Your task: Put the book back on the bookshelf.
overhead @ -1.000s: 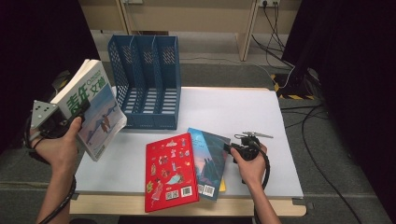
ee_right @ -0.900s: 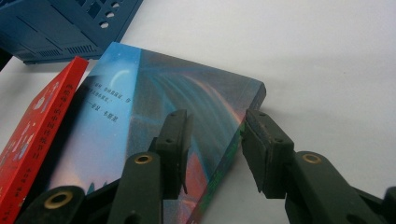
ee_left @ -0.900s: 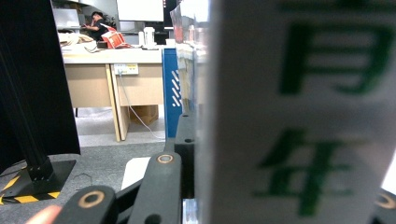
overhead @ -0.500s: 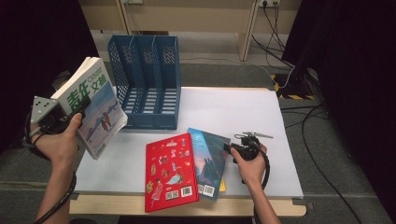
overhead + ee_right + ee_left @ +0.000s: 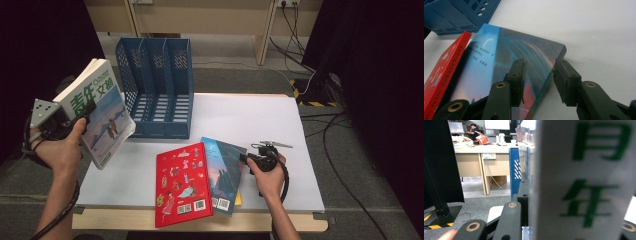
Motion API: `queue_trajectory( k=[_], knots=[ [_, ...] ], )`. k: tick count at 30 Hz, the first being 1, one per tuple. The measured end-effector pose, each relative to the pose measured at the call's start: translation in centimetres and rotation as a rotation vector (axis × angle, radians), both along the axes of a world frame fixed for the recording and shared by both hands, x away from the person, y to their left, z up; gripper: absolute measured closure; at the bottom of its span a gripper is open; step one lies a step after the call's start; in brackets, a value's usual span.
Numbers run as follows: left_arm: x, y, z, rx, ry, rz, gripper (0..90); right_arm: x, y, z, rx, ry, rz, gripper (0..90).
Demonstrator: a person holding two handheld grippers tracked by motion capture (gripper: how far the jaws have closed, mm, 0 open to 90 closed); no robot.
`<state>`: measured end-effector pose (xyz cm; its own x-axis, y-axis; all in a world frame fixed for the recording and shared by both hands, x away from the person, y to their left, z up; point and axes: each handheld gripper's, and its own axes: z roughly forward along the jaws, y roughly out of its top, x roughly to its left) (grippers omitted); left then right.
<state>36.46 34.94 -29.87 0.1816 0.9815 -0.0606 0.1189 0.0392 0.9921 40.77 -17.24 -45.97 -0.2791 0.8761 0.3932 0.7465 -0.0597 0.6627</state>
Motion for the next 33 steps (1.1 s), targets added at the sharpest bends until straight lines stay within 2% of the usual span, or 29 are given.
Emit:
queue_trajectory(
  k=[14,25,33],
  knots=[
    [0.6,0.4,1.3,-0.001,-0.002,0.003,73.5,0.0,-0.1,0.0,0.003,0.002,-0.004,60.8],
    [1.6,0.6,2.1,0.008,0.023,-0.011,73.6,0.0,0.0,0.0,0.000,0.005,-0.003,60.8],
    [2.2,0.9,2.6,0.001,0.011,-0.008,73.6,0.1,-0.1,-0.2,-0.005,-0.003,0.000,60.8]
  ],
)
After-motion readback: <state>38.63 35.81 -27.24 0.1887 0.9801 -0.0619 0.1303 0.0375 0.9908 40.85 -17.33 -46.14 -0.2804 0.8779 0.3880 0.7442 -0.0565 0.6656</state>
